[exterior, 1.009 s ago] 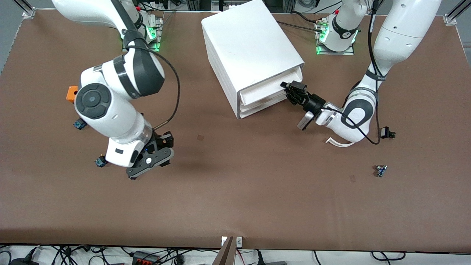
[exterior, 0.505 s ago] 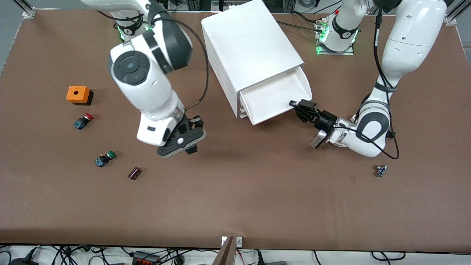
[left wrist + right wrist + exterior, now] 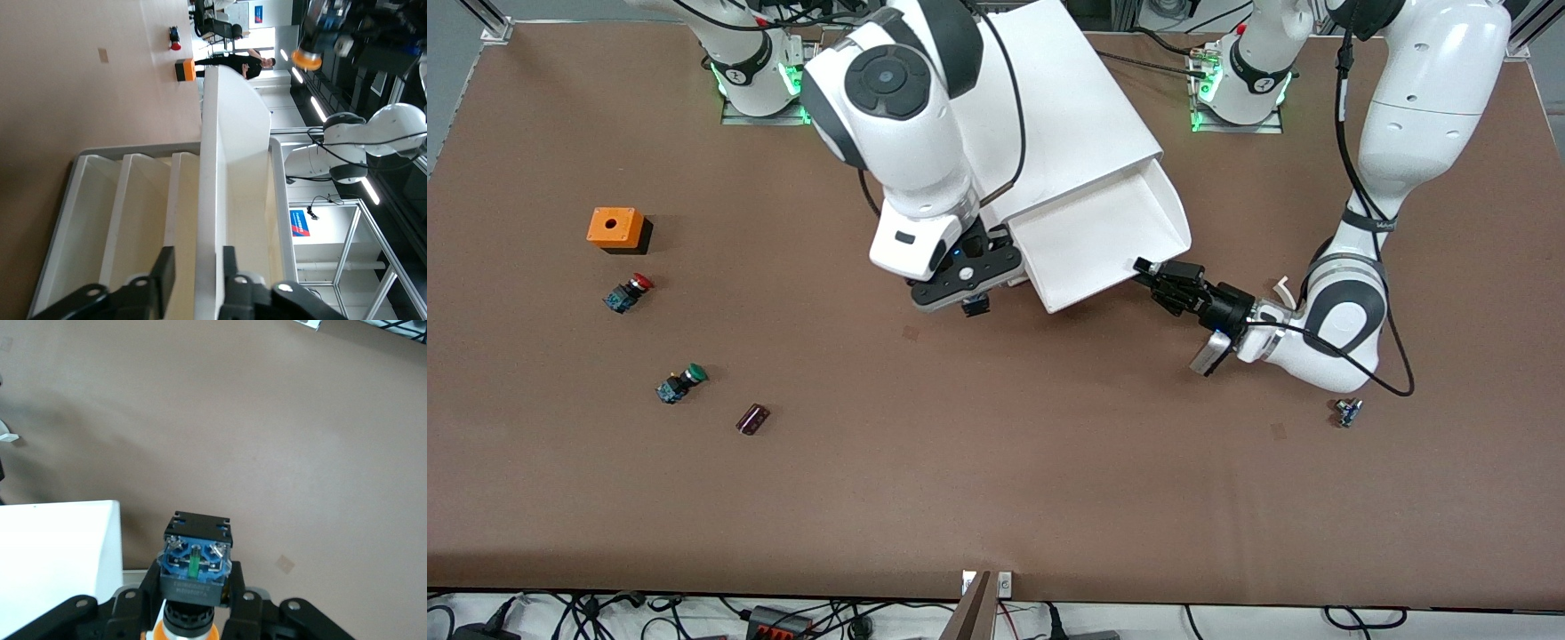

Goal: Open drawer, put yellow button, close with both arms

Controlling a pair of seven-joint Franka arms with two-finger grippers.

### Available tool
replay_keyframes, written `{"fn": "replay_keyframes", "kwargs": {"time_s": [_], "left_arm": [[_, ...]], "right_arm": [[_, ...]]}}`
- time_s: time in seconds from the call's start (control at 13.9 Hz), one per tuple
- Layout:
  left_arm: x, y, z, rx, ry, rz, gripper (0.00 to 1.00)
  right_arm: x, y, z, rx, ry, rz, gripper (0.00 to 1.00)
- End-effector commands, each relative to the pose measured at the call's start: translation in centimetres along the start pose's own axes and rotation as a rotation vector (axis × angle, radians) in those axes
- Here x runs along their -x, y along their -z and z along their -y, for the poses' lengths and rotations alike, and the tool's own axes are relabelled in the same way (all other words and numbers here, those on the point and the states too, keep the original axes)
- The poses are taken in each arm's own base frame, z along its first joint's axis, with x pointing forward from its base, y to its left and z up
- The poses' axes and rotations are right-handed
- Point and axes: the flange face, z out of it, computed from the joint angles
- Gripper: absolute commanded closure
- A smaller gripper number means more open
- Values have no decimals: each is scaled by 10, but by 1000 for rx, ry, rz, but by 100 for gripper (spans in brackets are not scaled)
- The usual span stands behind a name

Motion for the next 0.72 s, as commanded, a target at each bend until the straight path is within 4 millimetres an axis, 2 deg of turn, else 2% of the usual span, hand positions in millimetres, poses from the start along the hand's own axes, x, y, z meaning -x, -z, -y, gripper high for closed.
{"fn": "replay_keyframes", "kwargs": {"time_s": [0.0,0.07,0.29,0.36,0.43,0.65], "left_arm": [[-6,29,-40,-42,52,-19,0],[-9,34,-60,-62,107,-12,0],[-9,52,-113,-184,238,20,0],[-6,56,-123,-254,293,36,0],[-7,63,-138,-333,335,49,0],[-2,84,-175,-619,502,74,0]], "right_arm": [[4,8,15,9,-5,-6,100],[9,13,34,1,6,-21,100],[17,21,69,-34,-16,-59,100],[20,13,81,-35,-1,-54,100],[26,13,98,-44,20,-63,100],[31,-8,127,-55,53,-82,100]]}}
